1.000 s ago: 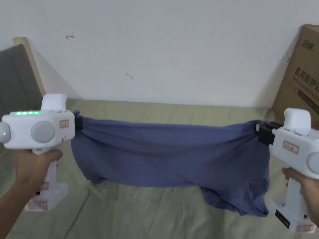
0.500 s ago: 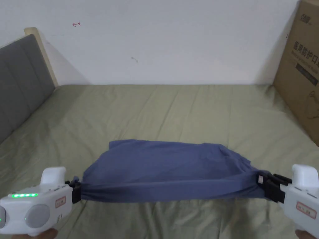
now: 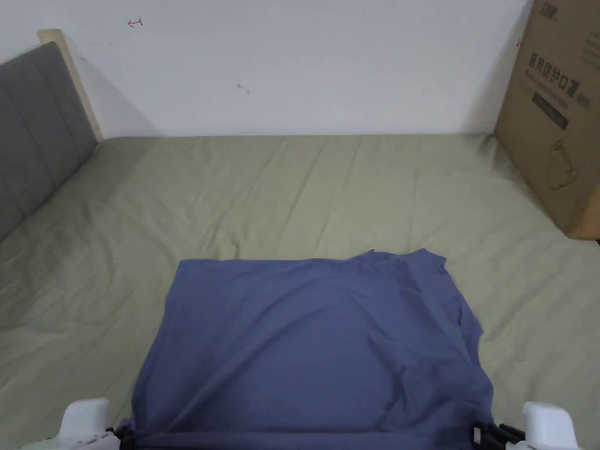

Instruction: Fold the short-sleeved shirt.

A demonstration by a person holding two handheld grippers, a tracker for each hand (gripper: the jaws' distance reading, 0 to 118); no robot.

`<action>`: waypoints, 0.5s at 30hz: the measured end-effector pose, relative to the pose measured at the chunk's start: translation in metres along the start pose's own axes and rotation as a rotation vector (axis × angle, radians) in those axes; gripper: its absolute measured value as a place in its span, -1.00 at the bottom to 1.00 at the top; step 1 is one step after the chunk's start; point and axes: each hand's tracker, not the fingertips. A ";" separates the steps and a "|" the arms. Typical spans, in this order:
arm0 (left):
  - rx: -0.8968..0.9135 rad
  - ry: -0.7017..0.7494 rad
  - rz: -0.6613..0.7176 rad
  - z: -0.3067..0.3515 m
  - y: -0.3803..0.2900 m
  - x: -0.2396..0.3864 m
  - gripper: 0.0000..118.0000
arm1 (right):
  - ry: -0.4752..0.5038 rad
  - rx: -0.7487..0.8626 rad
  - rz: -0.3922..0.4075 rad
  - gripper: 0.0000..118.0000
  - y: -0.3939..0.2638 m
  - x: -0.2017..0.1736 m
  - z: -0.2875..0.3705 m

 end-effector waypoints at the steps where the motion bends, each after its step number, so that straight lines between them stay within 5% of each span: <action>1: -0.022 0.012 -0.011 -0.006 -0.004 0.001 -0.98 | -0.016 -0.028 -0.019 -0.93 -0.005 0.002 -0.010; 8: -0.041 0.047 0.002 -0.012 -0.006 0.009 -0.90 | -0.084 -0.085 -0.061 -0.81 -0.019 -0.002 -0.032; 9: -0.048 0.043 0.007 -0.008 -0.003 0.009 -0.73 | -0.098 -0.077 -0.058 -0.59 -0.015 -0.006 -0.027; 10: -0.050 0.040 0.015 -0.003 0.001 0.009 -0.16 | -0.123 -0.073 -0.041 -0.27 -0.009 -0.011 -0.022; 11: -0.060 0.031 0.041 0.003 0.005 0.008 0.18 | -0.143 -0.063 -0.023 -0.06 -0.003 -0.014 -0.017; 15: 0.078 -0.117 0.110 0.046 0.034 0.015 0.40 | -0.155 0.103 -0.010 0.50 0.037 -0.031 0.013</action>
